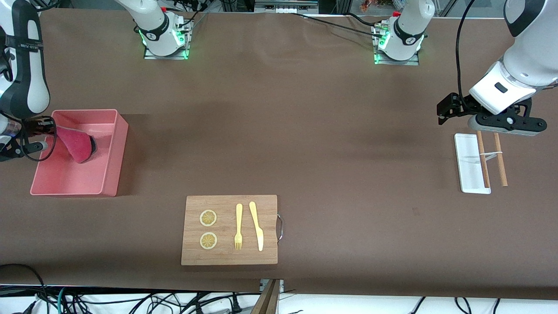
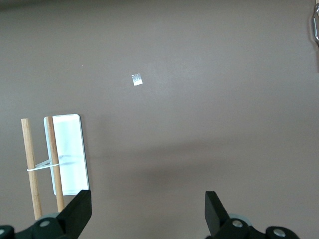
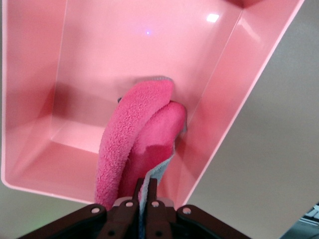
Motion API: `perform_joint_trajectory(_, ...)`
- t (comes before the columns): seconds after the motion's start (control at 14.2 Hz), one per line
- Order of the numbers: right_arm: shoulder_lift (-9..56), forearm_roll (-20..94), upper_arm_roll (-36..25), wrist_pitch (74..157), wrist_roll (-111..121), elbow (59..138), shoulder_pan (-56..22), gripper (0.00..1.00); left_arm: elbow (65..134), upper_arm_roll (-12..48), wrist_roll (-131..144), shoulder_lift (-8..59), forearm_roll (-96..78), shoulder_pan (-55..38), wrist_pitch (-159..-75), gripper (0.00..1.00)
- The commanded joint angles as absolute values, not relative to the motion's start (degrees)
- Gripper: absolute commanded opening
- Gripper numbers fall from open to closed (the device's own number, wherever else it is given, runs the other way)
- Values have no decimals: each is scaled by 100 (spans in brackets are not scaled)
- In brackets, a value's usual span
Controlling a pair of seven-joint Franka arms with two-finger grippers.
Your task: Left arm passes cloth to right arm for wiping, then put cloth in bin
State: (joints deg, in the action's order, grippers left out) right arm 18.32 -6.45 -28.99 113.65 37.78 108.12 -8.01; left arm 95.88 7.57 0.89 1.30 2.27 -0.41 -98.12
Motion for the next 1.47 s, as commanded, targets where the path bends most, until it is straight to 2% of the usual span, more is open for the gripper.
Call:
perform_joint_trajectory(0.0,1775,-501,-2795,11995,3735,11205,-694,0,9606,747,-44,88,220,-18,-9765,100)
perform_joint_trajectory(0.28,1995,-230,-2795,12480,3735,11329,-694,0,9606,747,-53,88,211,-18,-9765,100)
perform_joint_trajectory(0.35,2013,-194,-2795,12507,3735,11329,-694,20,9606,747,-53,88,211,-18,-9765,100)
perform_joint_trajectory(0.42,2013,-141,-2795,12507,3727,11320,-694,73,9606,747,-53,88,211,-18,-9765,100)
perform_joint_trajectory(0.49,1995,-45,-2795,12489,3727,11303,-694,100,9606,756,-53,88,211,-18,-9765,100)
perform_joint_trajectory(0.77,1733,-9,-2786,12253,3744,11092,-694,100,9606,756,-53,97,220,-18,-9765,100)
perform_joint_trajectory(1.19,1284,202,-2742,11199,3735,10661,-668,100,9606,756,-53,88,220,-18,-9765,100)
perform_joint_trajectory(1.4,924,263,-2357,10812,3177,10661,-624,100,9606,747,-53,88,220,-18,-9765,100)
